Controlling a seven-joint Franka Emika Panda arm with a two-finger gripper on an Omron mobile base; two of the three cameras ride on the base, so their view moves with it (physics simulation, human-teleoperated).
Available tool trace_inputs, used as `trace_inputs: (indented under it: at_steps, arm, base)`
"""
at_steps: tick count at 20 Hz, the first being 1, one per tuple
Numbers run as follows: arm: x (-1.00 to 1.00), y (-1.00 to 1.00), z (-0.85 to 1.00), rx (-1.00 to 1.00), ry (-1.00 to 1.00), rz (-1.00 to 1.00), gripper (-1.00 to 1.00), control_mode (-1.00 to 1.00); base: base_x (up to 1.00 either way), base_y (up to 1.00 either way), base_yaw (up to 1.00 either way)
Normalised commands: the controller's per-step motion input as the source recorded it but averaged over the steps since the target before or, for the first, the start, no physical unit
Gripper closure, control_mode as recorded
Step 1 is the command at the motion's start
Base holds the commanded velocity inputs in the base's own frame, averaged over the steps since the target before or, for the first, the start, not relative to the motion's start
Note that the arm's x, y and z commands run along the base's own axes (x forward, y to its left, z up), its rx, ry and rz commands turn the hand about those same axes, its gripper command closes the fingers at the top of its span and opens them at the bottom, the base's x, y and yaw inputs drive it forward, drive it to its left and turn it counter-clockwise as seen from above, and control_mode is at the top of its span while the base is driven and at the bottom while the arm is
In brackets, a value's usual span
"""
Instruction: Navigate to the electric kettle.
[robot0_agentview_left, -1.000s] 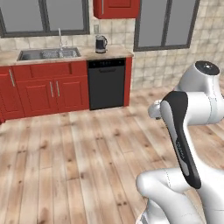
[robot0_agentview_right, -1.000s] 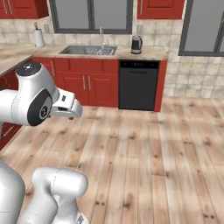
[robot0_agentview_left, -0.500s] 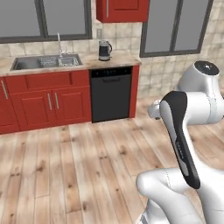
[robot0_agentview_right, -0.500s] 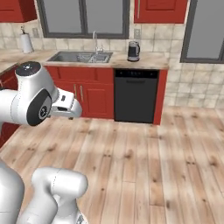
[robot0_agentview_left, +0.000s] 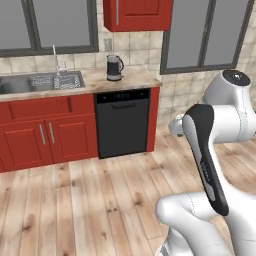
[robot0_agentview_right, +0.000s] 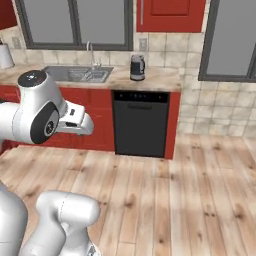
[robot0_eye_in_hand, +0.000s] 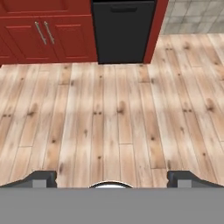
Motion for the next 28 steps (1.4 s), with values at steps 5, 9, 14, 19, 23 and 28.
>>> trace_inputs:
  at_steps: [5, 9, 14, 19, 23, 28]
  arm:
    - [0.00, 0.00, 0.00, 0.00, 0.00, 0.00, -1.00, 1.00]
    - [0.00, 0.00, 0.00, 0.00, 0.00, 0.00, -1.00, 1.00]
    - [0.00, 0.00, 0.00, 0.00, 0.00, 0.00, -1.00, 1.00]
    - [0.00, 0.00, 0.00, 0.00, 0.00, 0.00, -1.00, 1.00]
    - [0.00, 0.00, 0.00, 0.00, 0.00, 0.00, -1.00, 1.00]
    - [0.00, 0.00, 0.00, 0.00, 0.00, 0.00, -1.00, 1.00]
  base:
    - [1.00, -0.45, 0.01]
    - [1.00, -0.18, 0.04]
    - [1.00, 0.00, 0.14]
    - [1.00, -0.03, 0.17]
    - [1.00, -0.13, 0.12]
    - [1.00, -0.08, 0.05]
